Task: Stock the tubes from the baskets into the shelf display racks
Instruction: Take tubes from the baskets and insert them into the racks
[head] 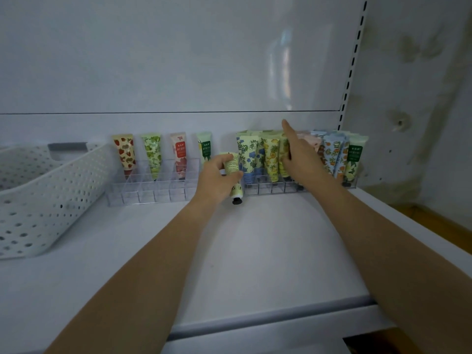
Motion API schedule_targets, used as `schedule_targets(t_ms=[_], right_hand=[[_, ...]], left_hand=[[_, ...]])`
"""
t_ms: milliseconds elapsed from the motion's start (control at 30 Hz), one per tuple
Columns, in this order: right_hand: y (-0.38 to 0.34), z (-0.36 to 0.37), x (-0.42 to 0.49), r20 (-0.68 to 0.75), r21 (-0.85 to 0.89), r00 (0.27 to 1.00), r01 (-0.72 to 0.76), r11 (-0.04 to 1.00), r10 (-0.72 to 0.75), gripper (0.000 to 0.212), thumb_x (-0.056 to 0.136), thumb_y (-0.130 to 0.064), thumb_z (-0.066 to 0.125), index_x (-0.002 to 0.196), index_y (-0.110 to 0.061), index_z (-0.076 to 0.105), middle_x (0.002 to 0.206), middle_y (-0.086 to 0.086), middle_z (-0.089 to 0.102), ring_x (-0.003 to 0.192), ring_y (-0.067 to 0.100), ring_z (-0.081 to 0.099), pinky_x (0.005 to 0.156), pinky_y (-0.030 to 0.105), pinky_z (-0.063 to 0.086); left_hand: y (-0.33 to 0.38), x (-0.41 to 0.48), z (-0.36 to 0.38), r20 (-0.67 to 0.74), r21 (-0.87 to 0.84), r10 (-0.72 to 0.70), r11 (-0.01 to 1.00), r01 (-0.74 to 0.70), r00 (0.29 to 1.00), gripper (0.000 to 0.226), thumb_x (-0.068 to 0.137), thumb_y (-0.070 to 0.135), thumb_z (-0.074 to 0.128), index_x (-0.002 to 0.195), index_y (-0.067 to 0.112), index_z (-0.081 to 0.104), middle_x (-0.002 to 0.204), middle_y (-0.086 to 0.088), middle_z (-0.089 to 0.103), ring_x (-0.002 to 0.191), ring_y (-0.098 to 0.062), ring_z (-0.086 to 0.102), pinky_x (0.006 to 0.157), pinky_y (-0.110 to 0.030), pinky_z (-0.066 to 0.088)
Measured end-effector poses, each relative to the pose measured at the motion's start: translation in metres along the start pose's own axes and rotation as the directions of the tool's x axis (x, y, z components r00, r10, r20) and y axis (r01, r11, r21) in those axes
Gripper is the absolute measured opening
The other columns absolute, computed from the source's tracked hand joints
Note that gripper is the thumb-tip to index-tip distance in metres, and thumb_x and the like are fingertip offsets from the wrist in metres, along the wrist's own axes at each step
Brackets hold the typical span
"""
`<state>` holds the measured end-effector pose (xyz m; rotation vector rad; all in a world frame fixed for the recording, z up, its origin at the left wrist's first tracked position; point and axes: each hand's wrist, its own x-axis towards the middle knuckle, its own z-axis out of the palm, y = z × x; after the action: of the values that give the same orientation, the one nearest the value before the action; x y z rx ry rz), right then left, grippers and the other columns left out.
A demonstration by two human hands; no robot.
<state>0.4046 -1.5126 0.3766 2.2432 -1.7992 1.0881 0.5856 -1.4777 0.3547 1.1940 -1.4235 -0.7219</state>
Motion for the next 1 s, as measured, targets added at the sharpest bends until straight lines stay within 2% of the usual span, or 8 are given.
schedule_targets(t_ms=[200, 300, 400, 500, 600, 833, 900, 1000], right_hand=[[0.000, -0.001, -0.002, -0.078, -0.040, 0.997, 0.004, 0.999, -0.007, 0.059, 0.088, 0.003, 0.049, 0.142, -0.012, 0.033, 0.143, 0.018, 0.023, 0.114, 0.033, 0.047, 0.092, 0.038, 0.044], [-0.005, -0.003, -0.006, -0.190, -0.084, 0.981, 0.013, 0.996, -0.029, 0.051, 0.088, 0.001, 0.048, 0.138, -0.009, 0.038, 0.147, 0.015, 0.020, 0.102, 0.031, 0.052, 0.076, 0.035, 0.047], [-0.018, -0.006, -0.008, -0.308, 0.037, 0.948, 0.093, 0.995, -0.077, 0.039, 0.092, -0.008, 0.048, 0.131, -0.011, 0.045, 0.130, 0.010, 0.043, 0.068, 0.013, 0.050, 0.058, 0.027, 0.041], [-0.036, -0.003, -0.009, -0.082, 0.308, 0.994, 0.093, 0.947, -0.070, 0.024, 0.092, -0.025, 0.053, 0.114, -0.014, 0.056, 0.092, -0.004, 0.058, 0.066, 0.000, 0.049, 0.059, 0.020, 0.046], [-0.051, 0.010, -0.017, 0.315, 0.369, 0.946, -0.044, 0.928, -0.080, 0.042, 0.086, -0.041, 0.061, 0.119, -0.017, 0.052, 0.088, -0.007, 0.060, 0.072, 0.003, 0.057, 0.063, 0.020, 0.047], [-0.059, 0.017, -0.020, 0.413, 0.497, 0.911, -0.228, 0.837, 0.003, 0.047, 0.085, -0.015, 0.063, 0.128, -0.011, 0.042, 0.096, -0.001, 0.060, 0.072, 0.008, 0.059, 0.064, 0.022, 0.053], [-0.060, 0.013, -0.019, 0.443, 0.626, 0.892, -0.382, 0.680, 0.093, 0.035, 0.091, -0.009, 0.050, 0.126, -0.009, 0.043, 0.097, 0.008, 0.060, 0.072, 0.017, 0.063, 0.071, 0.032, 0.055], [-0.060, 0.001, -0.014, 0.548, 0.805, 0.829, -0.558, 0.198, 0.109, 0.020, 0.089, -0.001, 0.034, 0.104, -0.002, 0.048, 0.085, 0.011, 0.058, 0.055, 0.017, 0.063, 0.055, 0.028, 0.056]], left_hand=[[0.002, 0.002, -0.010, -0.015, -0.018, -0.025, 1.000, 0.025, 1.000, 0.043, 0.084, 0.007, 0.065, 0.125, 0.011, 0.053, 0.122, -0.006, 0.056, 0.111, -0.024, 0.056, 0.095, -0.037, 0.048], [0.003, 0.003, -0.012, -0.005, -0.061, -0.063, 0.996, 0.063, 0.998, 0.043, 0.084, 0.008, 0.064, 0.125, 0.011, 0.053, 0.122, -0.008, 0.058, 0.105, -0.023, 0.058, 0.082, -0.032, 0.052], [0.003, 0.004, -0.012, 0.017, -0.097, -0.096, 0.991, 0.097, 0.995, 0.035, 0.089, 0.009, 0.059, 0.123, 0.010, 0.055, 0.116, -0.011, 0.061, 0.087, -0.018, 0.059, 0.061, -0.019, 0.050], [0.003, 0.005, -0.010, 0.029, -0.135, -0.122, 0.983, 0.125, 0.992, 0.031, 0.092, 0.009, 0.054, 0.122, 0.009, 0.055, 0.107, -0.009, 0.061, 0.073, -0.012, 0.060, 0.058, -0.017, 0.052], [0.003, 0.005, -0.010, 0.055, -0.208, -0.145, 0.966, 0.153, 0.988, 0.032, 0.094, 0.003, 0.046, 0.126, 0.005, 0.051, 0.103, -0.010, 0.059, 0.073, -0.014, 0.063, 0.057, -0.017, 0.055], [0.005, 0.004, -0.015, 0.090, -0.225, -0.104, 0.967, 0.122, 0.991, 0.041, 0.092, -0.004, 0.044, 0.128, 0.014, 0.047, 0.098, -0.011, 0.062, 0.062, -0.012, 0.066, 0.057, -0.018, 0.056], [0.004, 0.005, -0.016, 0.051, -0.189, -0.062, 0.979, 0.070, 0.997, 0.042, 0.093, 0.001, 0.047, 0.131, 0.020, 0.042, 0.094, -0.006, 0.063, 0.065, -0.013, 0.066, 0.060, -0.019, 0.055], [-0.008, 0.007, -0.023, 0.038, 0.314, 0.154, 0.936, -0.158, 0.987, 0.044, 0.094, 0.006, 0.045, 0.136, 0.016, 0.041, 0.109, -0.011, 0.063, 0.092, -0.023, 0.061, 0.077, -0.028, 0.049]])
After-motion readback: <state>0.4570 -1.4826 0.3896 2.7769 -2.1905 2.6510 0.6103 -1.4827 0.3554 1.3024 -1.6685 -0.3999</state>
